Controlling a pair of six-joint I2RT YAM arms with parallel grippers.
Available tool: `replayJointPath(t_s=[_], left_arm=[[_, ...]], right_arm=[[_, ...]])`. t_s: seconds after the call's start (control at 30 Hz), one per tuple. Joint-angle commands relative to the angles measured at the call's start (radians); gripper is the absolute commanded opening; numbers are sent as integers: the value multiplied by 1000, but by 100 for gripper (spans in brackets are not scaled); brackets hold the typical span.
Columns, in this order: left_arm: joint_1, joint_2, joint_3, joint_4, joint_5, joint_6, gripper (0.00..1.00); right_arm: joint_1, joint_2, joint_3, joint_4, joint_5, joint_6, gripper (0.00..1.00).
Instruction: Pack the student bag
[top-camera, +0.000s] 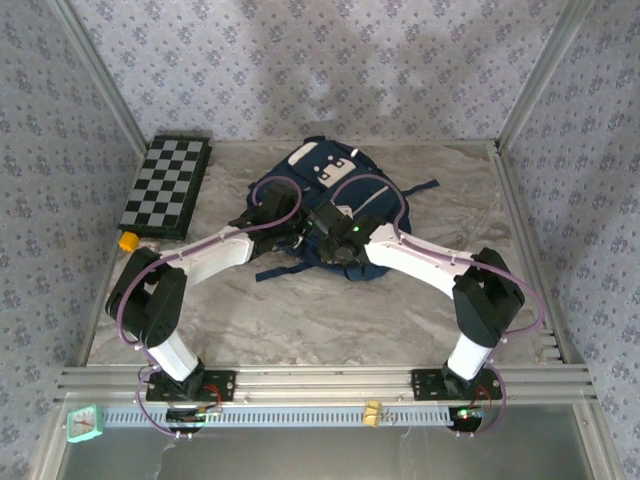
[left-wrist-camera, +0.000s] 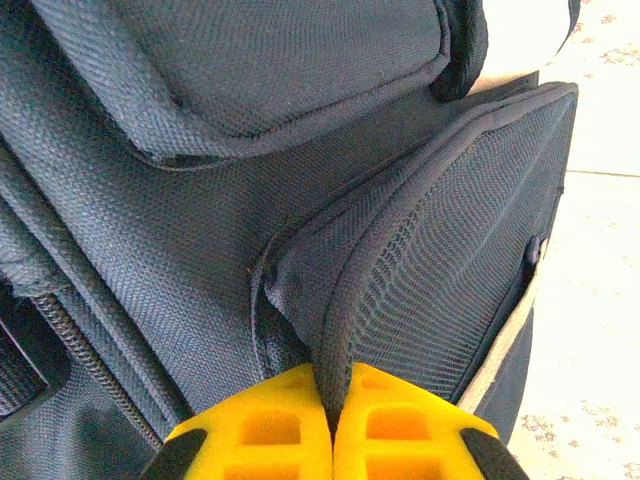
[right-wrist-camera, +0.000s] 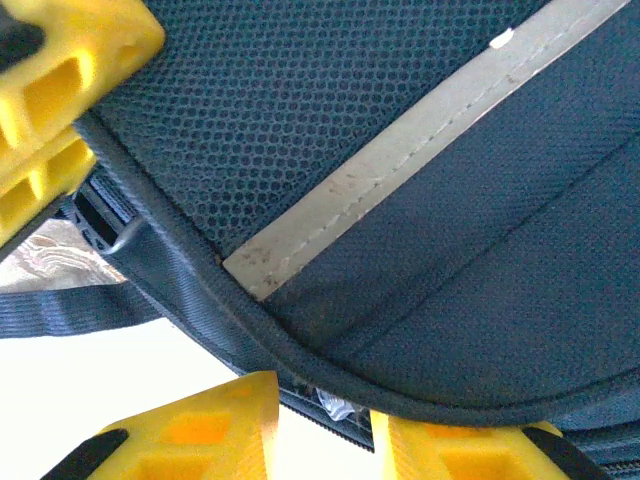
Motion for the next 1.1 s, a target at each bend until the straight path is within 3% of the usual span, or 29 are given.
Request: replayJointPath(t_s=[0.0,0.17,0.4,0.6,0.87,1.07], left_arm=[[-4,-55,47,9,7,17,0],[-7,-57,46,11,8,12,0],[-5,-50,54,5,8,17,0],[15,-56,42,-3,10,28,0],[57,-63,40,-43,30,75,0],[58,-48,45,-27,42,69,0]], right_arm=[[-4,29,44,23,87,14,32],[4,49,35,49,118,21,28],[21,21,25,93,152,-51,11],[18,-34,29,-56,163,-49,0],[-68,-144,-66,-165,55,-139,0],[-100,-98,-95,-92,0,-247,0]])
